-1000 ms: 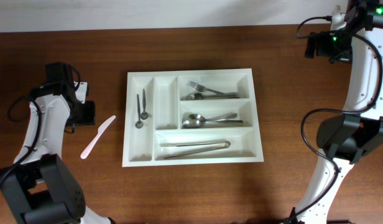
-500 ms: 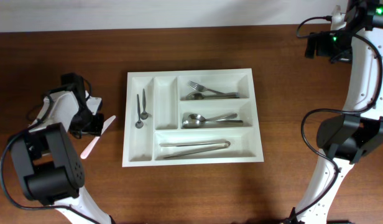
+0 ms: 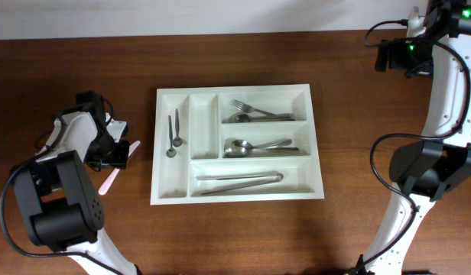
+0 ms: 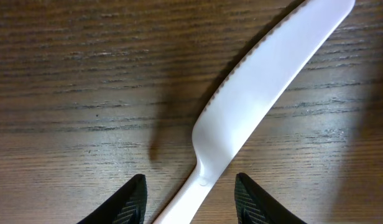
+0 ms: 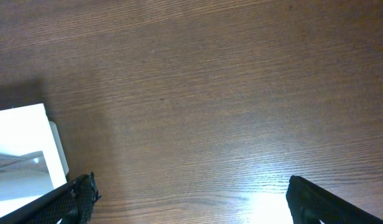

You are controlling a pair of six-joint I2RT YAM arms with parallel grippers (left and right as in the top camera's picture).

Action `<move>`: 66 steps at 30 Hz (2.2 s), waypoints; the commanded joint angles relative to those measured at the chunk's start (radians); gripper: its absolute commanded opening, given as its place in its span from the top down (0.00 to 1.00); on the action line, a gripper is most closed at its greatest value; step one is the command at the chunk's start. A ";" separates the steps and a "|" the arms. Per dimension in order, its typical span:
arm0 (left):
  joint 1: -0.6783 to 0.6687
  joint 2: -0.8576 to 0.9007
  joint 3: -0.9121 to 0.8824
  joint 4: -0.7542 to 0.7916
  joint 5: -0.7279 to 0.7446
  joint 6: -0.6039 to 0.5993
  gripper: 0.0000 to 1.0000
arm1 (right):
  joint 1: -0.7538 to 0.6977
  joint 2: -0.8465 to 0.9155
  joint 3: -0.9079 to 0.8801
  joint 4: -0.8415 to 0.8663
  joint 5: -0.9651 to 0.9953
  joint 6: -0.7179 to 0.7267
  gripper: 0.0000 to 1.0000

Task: Pack container
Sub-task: 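Lower the left gripper and close it on the pink plastic knife, then lift the pink knife with the left gripper toward the tray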

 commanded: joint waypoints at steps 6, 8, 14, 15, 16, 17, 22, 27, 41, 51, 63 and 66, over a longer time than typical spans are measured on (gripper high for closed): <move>-0.002 0.010 -0.008 -0.007 0.034 0.015 0.65 | -0.002 -0.017 0.013 0.000 -0.006 0.012 0.01; -0.002 0.010 -0.008 -0.008 0.034 0.015 0.67 | -0.002 -0.017 0.013 0.000 -0.006 0.012 0.01; -0.002 0.010 -0.008 -0.004 0.034 0.015 0.68 | -0.002 -0.017 0.013 0.000 -0.006 0.012 0.01; -0.002 0.010 -0.008 -0.003 0.034 0.015 0.67 | -0.002 -0.017 0.013 0.000 -0.006 0.012 0.01; -0.002 0.011 -0.009 0.000 0.034 0.015 0.67 | -0.002 -0.017 0.013 0.000 -0.006 0.012 0.01; -0.002 0.011 -0.009 0.002 0.034 0.015 0.67 | -0.002 -0.017 0.013 0.000 -0.006 0.012 0.01; -0.002 0.029 -0.011 0.013 0.034 0.015 0.66 | -0.002 -0.017 0.013 0.000 -0.006 0.012 0.01; -0.002 0.071 -0.011 0.015 0.038 0.015 0.66 | -0.002 -0.017 0.013 0.000 -0.006 0.012 0.01; -0.002 0.092 -0.011 0.028 0.041 0.004 0.98 | -0.002 -0.017 0.013 0.000 -0.006 0.012 0.01; -0.002 0.092 0.017 0.037 0.033 -0.023 0.98 | -0.002 -0.017 0.013 0.000 -0.006 0.012 0.01; -0.002 0.092 0.290 -0.126 0.034 -0.066 0.98 | -0.002 -0.017 0.013 0.000 -0.006 0.012 0.01; -0.002 0.091 0.373 -0.168 0.042 -0.106 0.98 | -0.002 -0.017 0.013 0.000 -0.006 0.012 0.01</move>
